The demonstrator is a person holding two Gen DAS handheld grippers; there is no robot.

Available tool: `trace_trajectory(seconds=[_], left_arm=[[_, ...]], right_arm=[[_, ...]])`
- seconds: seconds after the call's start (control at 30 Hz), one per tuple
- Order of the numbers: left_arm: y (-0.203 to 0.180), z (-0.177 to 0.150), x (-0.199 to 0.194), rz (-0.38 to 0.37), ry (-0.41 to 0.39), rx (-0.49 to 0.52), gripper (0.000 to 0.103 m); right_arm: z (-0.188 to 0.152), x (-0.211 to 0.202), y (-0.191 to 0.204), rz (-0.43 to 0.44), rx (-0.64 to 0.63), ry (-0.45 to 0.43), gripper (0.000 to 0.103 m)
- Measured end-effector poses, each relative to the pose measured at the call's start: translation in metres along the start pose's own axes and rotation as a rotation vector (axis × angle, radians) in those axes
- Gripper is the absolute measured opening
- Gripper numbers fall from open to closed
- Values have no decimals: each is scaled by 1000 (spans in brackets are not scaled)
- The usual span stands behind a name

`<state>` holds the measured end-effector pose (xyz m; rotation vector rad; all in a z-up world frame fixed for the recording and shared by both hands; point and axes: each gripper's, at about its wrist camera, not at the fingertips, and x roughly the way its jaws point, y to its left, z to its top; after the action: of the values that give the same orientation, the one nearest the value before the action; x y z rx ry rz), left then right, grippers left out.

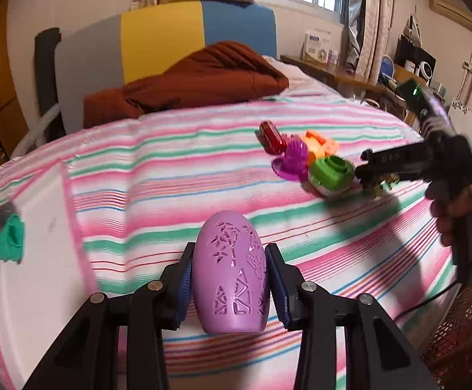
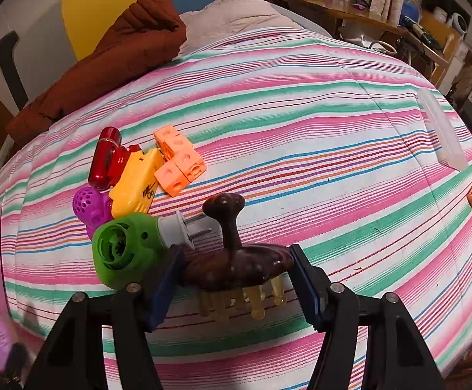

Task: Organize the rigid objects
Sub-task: 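Carry the purple egg to the tray and release it with the left gripper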

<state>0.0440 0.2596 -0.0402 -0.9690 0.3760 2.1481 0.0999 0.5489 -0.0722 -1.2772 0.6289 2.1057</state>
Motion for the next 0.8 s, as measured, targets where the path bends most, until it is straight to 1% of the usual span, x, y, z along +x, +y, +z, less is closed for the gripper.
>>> trace_trajectory(seconds=[0.1,0.23,0.47,0.6,0.67,0.73,0.8], left_arm=[[5,3,-17,-9,-18,-21,42],[15,7,-37,16,-48,-32,42],[49,4,-51,47,-37,-111,42],[81,-5,-56,57,-16,-194,42],[101,-10,-59,79,-11,-234,42],[125,-16,-62,96,-4,-296,41],[154,-22,-65,146,-1,-351,42]], right_arm=[[0,1,0,-7,3,-3,65],[-1,1,3,-16,-8,-8,65],[-2,2,6,-31,-25,-16,65],[-2,2,8,-45,-44,-19,65],[-2,2,8,-49,-49,-20,65],[-2,2,8,-50,-52,-20,65],[-1,2,8,-51,-54,-20,65]])
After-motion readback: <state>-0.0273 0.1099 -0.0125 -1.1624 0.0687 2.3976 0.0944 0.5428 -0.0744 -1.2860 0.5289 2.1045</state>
